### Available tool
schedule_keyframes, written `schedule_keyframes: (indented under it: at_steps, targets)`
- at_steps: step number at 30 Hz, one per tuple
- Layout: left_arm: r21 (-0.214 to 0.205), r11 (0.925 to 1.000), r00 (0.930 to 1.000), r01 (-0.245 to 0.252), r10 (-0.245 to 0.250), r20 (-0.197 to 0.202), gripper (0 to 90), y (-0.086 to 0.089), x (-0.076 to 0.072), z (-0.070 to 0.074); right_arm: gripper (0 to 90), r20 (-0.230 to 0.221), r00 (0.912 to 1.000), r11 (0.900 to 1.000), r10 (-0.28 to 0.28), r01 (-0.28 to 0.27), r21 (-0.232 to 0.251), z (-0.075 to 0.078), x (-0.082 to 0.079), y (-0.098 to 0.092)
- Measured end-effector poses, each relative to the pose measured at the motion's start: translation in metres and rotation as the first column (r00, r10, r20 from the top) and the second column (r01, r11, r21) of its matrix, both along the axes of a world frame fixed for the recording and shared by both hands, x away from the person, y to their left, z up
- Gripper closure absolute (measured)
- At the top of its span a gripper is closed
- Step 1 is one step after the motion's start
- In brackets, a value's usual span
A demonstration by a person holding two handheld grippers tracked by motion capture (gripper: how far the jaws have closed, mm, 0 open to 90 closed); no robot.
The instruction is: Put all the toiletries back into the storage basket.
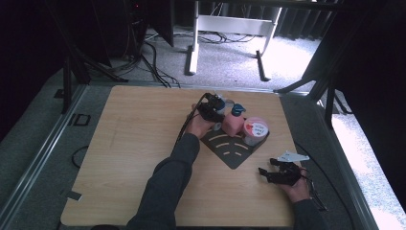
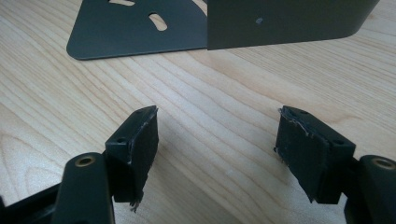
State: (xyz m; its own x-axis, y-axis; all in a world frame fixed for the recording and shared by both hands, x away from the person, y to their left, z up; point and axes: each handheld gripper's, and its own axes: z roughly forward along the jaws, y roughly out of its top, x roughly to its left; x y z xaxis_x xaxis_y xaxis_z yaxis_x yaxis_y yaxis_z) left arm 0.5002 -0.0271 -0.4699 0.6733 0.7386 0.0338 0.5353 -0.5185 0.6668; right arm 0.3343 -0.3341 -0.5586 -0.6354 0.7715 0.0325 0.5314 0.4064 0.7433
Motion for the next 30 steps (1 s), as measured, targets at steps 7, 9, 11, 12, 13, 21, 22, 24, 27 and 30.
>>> schedule_keyframes:
  at_steps: [7,9,11,12,13,21,22,24,27,30]
  targets:
    - [0.005,1.0,1.0,-0.002,0.002,-0.009,54.0,-0.003,0.004,0.0,29.4,0.002,1.0,1.0,0.001,-0.001,-0.002,0.0,0.0,0.0]
    - [0.006,1.0,1.0,-0.001,0.001,-0.009,53.8,-0.004,0.005,0.0,29.4,0.002,1.0,1.0,0.0,0.0,-0.002,0.0,0.0,0.0]
    - [-0.001,1.0,0.9999,-0.003,0.003,-0.011,53.7,-0.004,0.006,-0.001,29.4,0.002,1.0,1.0,0.0,0.0,-0.002,0.0,0.0,0.0]
    - [-0.003,1.0,0.9999,-0.005,0.005,-0.011,53.5,-0.004,0.006,-0.001,29.4,0.002,1.0,1.0,0.0,0.0,-0.003,0.0,0.0,0.0]
    - [-0.008,1.0,0.9999,-0.006,0.006,-0.013,53.4,-0.003,0.007,-0.001,29.5,0.002,1.0,1.0,0.001,-0.001,-0.003,0.0,0.0,0.0]
    - [-0.028,0.9996,0.9999,0.0,-0.001,-0.011,49.5,-0.002,0.006,0.002,29.5,0.002,1.0,1.0,0.0,0.0,-0.002,0.0,0.0,0.0]
    - [-0.029,0.9996,1.0,0.0,-0.001,-0.009,48.1,-0.001,0.005,0.003,29.5,0.002,1.0,1.0,0.0,0.0,-0.002,0.0,0.0,0.0]
    - [-0.025,0.9997,1.0,-0.001,0.001,-0.01,45.9,-0.001,0.004,0.004,29.5,0.002,1.0,1.0,0.0,0.0,-0.001,0.0,0.0,0.0]
    - [-0.031,0.9995,0.9999,-0.002,0.002,-0.014,43.5,0.002,0.001,0.005,29.4,0.002,1.0,1.0,0.0,0.0,-0.002,0.0,0.0,0.0]
    - [-0.057,0.9984,0.9999,0.004,-0.005,-0.016,40.4,0.006,-0.004,0.005,29.4,0.002,1.0,1.0,0.0,0.0,-0.003,0.0,0.0,0.0]
